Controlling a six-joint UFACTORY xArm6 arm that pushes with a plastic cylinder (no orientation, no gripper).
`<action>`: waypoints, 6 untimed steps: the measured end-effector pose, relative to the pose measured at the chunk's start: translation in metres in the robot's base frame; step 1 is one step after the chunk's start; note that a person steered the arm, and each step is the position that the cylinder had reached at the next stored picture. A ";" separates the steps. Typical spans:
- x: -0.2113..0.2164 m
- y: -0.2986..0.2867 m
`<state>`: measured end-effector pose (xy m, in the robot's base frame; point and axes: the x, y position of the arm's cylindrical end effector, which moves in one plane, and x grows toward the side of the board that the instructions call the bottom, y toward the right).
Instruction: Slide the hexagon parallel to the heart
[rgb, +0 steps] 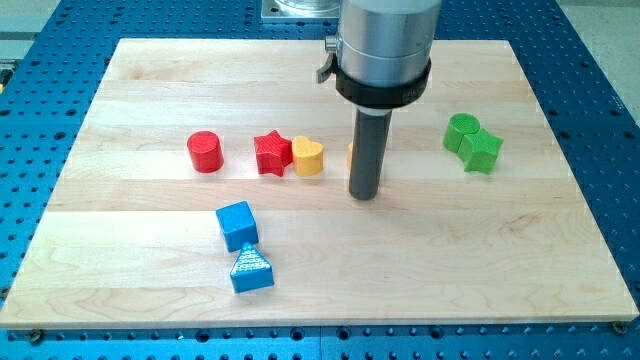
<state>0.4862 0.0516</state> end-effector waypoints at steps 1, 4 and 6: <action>0.051 0.000; 0.131 -0.205; 0.107 -0.166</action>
